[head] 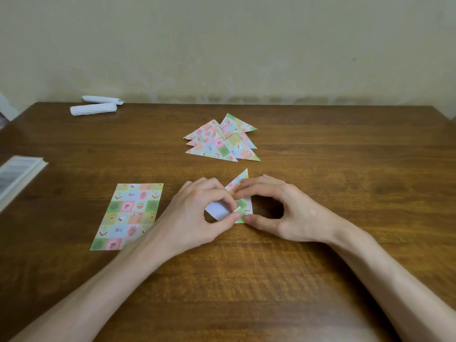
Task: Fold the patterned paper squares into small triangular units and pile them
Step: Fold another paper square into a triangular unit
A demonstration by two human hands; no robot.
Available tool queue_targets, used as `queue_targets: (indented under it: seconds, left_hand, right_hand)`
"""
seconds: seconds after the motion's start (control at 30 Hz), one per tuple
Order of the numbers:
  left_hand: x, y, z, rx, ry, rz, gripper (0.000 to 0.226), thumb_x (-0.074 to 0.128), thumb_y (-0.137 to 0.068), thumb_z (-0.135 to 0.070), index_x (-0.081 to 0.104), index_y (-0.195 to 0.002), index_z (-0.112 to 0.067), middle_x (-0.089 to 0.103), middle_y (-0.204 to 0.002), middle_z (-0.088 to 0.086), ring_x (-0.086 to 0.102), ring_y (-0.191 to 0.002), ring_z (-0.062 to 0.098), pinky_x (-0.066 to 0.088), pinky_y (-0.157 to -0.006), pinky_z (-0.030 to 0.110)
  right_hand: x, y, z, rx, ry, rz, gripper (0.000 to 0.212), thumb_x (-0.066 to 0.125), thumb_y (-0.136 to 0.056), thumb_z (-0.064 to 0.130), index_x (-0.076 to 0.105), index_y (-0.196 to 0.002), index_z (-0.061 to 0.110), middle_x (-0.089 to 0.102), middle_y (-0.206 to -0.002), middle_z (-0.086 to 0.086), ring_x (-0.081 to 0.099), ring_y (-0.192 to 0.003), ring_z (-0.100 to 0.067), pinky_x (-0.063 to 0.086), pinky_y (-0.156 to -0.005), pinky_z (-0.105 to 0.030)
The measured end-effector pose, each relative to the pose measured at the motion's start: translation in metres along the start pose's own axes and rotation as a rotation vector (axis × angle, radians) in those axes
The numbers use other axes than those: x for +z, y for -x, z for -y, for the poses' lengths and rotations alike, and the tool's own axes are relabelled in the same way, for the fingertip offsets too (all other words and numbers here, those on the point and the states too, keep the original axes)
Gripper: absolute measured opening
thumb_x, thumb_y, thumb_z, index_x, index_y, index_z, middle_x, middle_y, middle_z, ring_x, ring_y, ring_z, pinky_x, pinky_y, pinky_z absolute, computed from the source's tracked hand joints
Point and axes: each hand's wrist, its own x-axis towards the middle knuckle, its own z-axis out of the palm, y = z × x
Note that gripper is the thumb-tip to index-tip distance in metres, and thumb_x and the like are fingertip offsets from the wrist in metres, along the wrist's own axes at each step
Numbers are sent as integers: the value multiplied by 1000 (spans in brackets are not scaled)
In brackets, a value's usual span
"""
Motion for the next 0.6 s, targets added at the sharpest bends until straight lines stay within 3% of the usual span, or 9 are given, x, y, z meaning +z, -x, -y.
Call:
queue_targets:
  seconds: [0.3, 0.4, 0.6]
  left_hand:
    - [-6, 1, 1, 21, -13, -13, 27, 65, -84, -58, 59, -99, -37, 60, -98, -21, 57, -102, 5, 41, -91, 30]
    - [-9, 1, 3, 12, -5, 30, 23, 73, -86, -50, 60, -100, -37, 61, -101, -22, 57, -106, 4, 40, -96, 33]
    - [-13, 1, 5, -30, 71, 90, 14, 82, -84, -43, 70, -87, -38, 64, -107, -21, 57, -114, 7, 38, -106, 42]
  right_hand:
    - [4, -1, -5, 17, 11, 2, 40, 75, -94, 34, 65, -133, 31, 59, -138, 21, 49, -137, -3, 32, -120, -50]
    - [5, 0, -6, 15, 2, 1, 39, 75, -94, 35, 65, -132, 31, 59, -136, 21, 49, -137, -3, 32, -120, -50]
    - [5, 0, -8, 0, -35, -7, 20, 78, -92, 32, 66, -108, 29, 64, -128, 17, 54, -132, -6, 33, -118, -53]
